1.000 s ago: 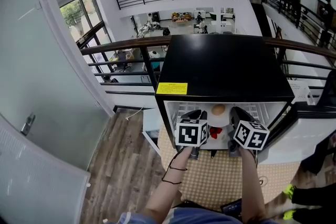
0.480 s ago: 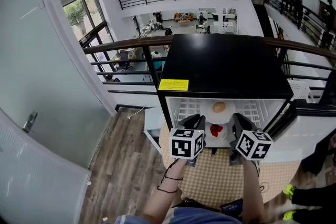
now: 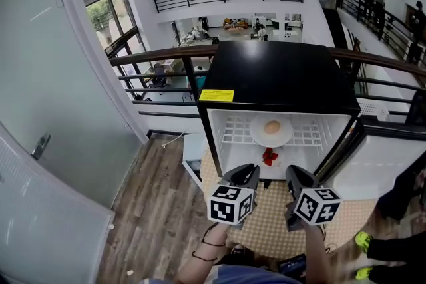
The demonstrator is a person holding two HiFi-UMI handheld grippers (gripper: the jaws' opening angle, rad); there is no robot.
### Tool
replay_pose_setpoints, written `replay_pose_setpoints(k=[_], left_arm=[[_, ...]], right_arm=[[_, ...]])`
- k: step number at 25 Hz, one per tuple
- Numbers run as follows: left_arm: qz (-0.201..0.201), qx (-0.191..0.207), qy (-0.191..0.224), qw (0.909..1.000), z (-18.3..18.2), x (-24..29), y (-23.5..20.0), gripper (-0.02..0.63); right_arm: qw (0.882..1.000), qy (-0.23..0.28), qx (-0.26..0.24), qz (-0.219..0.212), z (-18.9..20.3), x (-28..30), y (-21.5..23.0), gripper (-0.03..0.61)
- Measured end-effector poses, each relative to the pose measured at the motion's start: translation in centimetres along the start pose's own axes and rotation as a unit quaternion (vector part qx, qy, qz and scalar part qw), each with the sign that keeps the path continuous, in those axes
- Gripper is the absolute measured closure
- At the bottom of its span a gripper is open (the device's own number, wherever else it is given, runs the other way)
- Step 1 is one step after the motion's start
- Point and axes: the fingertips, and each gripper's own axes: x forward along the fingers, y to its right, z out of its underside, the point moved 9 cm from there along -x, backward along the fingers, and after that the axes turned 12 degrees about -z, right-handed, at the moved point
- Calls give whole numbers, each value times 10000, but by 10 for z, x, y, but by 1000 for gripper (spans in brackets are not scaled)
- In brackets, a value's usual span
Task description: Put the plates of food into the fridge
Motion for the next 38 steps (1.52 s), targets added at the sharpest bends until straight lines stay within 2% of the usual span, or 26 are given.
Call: replay_pose_setpoints(k=[5,9,17,22,28,33,38], left_arm=[[90,-34,-36,9999,32,-39,20,563],[112,-243,-10,9996,59,-76,39,563],[-50,-283,-75,9996,102,-141,68,563],[-145,-344,-54,9993,118,-177,77,564],[-51,-234,51,9997,125,-218,82,565],[87,-104,159,9998,138,-265,76,565],[203,-180,194,9994,169,-343,63,565]], right_arm=[[9996,-218,43,-182,33,-35,-20,557],[9986,-384,80,-362,59,-66,-36,557],[9959,-567,74,-701,97,-114,-67,557],[9948,-544,26,-860,111,-135,-87,557],[9944,-496,86,-927,130,-154,-116,557],[9942,-361,144,-1004,152,-166,-158,557],[9946,-330,178,-969,190,-193,-223,557]])
